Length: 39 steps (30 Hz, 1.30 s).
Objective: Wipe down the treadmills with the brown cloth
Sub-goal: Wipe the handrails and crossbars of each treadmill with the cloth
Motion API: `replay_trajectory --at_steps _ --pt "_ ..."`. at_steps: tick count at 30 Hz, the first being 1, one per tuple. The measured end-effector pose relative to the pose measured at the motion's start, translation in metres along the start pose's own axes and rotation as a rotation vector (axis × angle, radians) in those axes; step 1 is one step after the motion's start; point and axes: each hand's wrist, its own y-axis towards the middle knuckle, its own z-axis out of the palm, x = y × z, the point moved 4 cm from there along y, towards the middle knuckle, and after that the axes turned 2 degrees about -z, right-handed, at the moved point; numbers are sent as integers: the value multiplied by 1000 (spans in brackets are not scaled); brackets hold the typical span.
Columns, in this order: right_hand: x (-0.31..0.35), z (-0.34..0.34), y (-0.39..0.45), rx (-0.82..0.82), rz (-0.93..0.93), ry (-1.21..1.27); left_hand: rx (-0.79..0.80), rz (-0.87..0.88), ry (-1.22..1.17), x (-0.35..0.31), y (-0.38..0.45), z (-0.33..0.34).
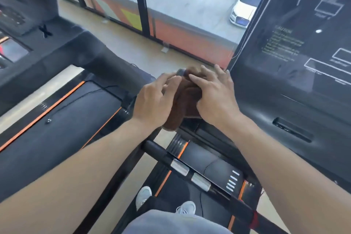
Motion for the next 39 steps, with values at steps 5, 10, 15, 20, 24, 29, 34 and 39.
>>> replay_trajectory --at_steps 5,10,15,20,24,29,34,39 --pt "-16 66 2 374 227 58 100 -279 132 76 26 29" --pt "-2 141 6 397 324 -133 229 -345 207 99 55 52" --pt "9 155 6 113 363 -251 267 -425 133 104 79 75" --pt "-4 162 30 162 378 -214 240 -516 206 114 84 91" --pt "-38 150 70 138 451 -138 281 -530 281 112 87 93" --pt "-73 141 118 40 479 -78 264 -470 413 108 84 92" --pt "-81 137 147 4 535 -14 218 -452 444 112 87 96" --pt "-93 135 163 34 516 -14 220 -432 467 113 86 98"
